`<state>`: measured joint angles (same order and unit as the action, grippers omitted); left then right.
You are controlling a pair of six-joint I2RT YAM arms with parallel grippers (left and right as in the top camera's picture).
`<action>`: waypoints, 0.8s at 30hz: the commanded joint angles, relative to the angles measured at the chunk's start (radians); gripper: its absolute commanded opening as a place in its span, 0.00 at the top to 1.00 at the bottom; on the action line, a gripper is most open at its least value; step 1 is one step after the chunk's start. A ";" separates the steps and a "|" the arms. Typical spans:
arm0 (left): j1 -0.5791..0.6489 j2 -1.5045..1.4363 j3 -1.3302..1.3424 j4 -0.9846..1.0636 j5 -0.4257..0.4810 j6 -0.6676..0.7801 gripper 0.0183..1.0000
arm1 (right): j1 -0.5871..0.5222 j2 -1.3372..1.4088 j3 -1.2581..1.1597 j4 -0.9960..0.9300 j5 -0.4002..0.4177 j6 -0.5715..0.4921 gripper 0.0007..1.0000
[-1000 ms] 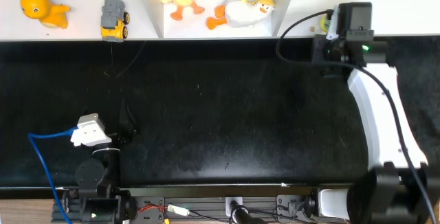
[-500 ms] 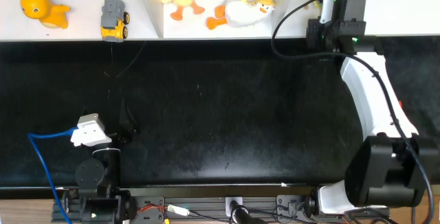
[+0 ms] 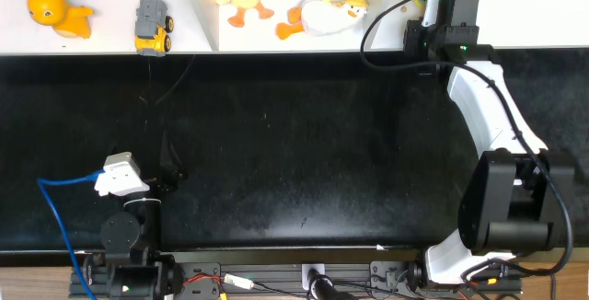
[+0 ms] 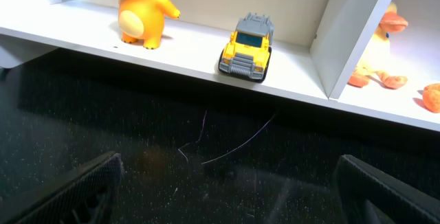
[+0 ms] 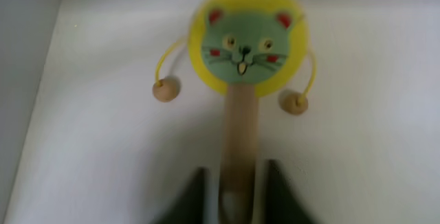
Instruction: Store Toys
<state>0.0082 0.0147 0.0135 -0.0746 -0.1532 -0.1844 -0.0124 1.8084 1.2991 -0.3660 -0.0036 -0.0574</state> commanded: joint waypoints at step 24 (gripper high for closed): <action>0.002 -0.012 -0.005 0.002 0.010 -0.003 0.00 | -0.008 -0.540 0.005 -0.618 0.214 0.652 0.00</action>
<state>0.0082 0.0147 0.0135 -0.0742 -0.1532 -0.1844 -0.0128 1.3060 1.2999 -0.9440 0.1749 0.4515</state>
